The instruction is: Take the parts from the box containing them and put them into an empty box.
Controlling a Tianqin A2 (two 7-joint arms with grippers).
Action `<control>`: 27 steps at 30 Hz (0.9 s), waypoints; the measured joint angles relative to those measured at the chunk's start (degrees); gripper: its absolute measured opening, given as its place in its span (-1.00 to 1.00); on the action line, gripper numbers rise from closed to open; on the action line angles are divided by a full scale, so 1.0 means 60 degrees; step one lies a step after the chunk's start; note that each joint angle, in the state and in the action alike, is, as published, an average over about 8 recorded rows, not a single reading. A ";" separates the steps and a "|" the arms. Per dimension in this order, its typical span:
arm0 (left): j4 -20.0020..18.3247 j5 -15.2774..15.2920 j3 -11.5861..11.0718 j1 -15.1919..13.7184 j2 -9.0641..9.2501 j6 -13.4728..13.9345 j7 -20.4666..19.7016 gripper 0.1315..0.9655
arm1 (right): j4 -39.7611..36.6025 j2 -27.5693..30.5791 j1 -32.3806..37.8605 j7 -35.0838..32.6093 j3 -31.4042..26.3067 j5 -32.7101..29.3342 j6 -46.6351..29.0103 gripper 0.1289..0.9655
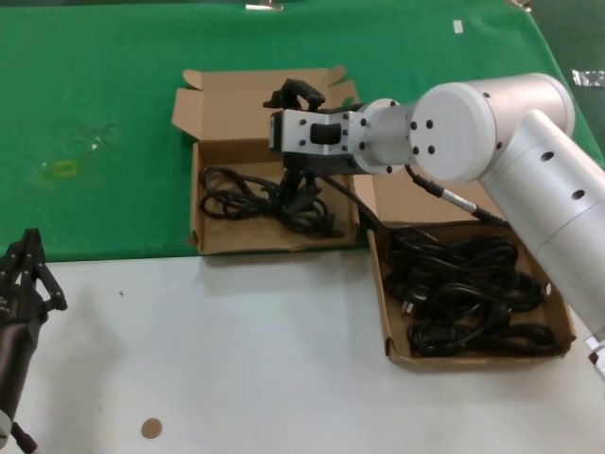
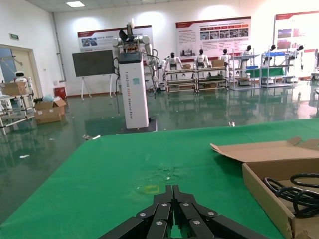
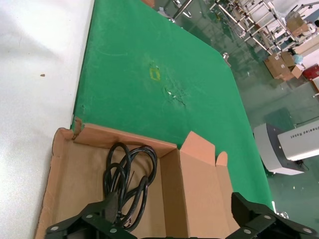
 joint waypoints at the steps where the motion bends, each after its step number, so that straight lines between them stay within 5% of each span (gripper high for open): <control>1: 0.0000 0.0000 0.0000 0.0000 0.0000 0.0000 0.0000 -0.94 | 0.0004 0.0002 -0.0002 0.0002 0.0002 0.0000 0.0000 0.45; 16: 0.0000 0.0000 0.0000 0.0000 0.0000 0.0000 0.0000 -0.78 | 0.0556 0.0103 -0.1020 -0.0186 0.0544 0.0921 0.0791 0.86; 27: 0.0000 -0.0002 0.0000 0.0000 0.0000 0.0000 0.0000 -0.45 | 0.1322 0.0242 -0.2445 -0.0457 0.1301 0.2223 0.1912 0.99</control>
